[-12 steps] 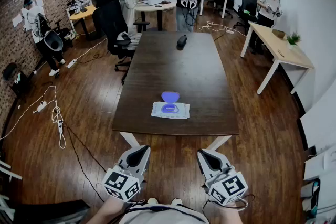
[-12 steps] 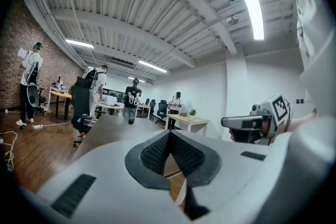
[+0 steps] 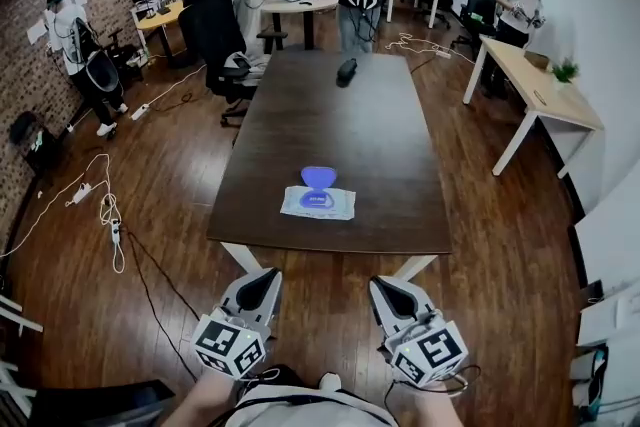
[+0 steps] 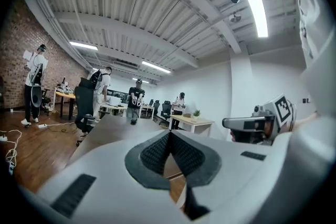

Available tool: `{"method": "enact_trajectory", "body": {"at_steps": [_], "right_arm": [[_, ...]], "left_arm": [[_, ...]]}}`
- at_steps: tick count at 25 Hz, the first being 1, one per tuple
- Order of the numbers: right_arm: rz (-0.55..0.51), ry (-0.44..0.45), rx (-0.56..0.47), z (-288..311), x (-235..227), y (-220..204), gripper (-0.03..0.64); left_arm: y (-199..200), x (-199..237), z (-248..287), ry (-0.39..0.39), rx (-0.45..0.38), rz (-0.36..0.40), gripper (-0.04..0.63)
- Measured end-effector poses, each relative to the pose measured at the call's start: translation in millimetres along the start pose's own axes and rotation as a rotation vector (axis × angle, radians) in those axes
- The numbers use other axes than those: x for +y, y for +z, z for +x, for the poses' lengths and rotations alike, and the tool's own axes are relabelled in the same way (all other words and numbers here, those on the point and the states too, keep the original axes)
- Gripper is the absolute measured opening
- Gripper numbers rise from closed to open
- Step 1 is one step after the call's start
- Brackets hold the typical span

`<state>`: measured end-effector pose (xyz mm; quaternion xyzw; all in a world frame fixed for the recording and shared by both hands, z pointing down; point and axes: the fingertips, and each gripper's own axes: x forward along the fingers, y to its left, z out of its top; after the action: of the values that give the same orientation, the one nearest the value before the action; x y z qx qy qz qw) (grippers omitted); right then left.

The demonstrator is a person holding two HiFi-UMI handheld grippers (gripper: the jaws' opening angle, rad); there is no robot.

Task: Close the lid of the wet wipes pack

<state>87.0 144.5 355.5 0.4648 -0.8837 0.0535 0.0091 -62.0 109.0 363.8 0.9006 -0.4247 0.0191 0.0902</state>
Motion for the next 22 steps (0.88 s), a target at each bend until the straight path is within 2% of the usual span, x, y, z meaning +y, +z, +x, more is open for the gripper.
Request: {"method": "enact_trajectory", "body": {"at_steps": [10,22], "right_arm": [[0.011,0.007,0.014,-4,-13,-2,0.008],[0.019,-0.017,0.018,45,-31,-5,0.008]], "left_arm": [[-3,-6,12,0.003,-0.008,0.010,0.002],[2,35,47,-0.027,0.002,0.006,0.002]]}}
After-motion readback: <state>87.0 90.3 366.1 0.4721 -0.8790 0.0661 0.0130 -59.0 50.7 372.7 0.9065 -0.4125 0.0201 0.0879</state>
